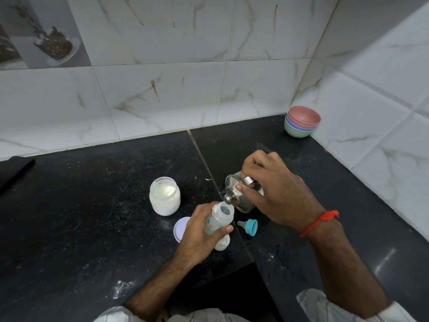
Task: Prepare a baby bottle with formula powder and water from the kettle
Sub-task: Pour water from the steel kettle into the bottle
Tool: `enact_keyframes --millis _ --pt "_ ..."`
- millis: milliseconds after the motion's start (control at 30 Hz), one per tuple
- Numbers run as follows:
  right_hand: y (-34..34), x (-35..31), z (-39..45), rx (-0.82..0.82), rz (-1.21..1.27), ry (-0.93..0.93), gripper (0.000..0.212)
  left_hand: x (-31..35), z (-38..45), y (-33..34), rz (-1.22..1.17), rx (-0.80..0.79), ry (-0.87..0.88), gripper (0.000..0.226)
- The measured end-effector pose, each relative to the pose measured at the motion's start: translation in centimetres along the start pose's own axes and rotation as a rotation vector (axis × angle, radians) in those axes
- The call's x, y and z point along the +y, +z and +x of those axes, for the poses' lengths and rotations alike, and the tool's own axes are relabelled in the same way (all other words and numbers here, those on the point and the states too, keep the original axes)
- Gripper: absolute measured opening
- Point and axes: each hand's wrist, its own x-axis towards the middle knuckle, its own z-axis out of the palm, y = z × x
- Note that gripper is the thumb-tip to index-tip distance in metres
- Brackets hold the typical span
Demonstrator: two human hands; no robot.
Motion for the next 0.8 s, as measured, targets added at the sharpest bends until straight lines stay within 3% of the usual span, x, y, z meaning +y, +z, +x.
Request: enact_keyframes --millis 167,500,800 --pt "0.5 0.8 0.2 0.023 0.084 0.014 0.010 0.1 0.1 -0.1 -0.002 0.001 0.011 0.057" --pt "2.8 3.5 -1.0 0.124 0.527 0.176 0.023 0.5 -0.1 -1.1 -0.029 0.028 0.033 0.055" --pt "8.9 7.4 -2.4 0.329 1.218 0.500 0.025 1.0 -0.2 -1.6 -0.068 0.083 0.042 0.055"
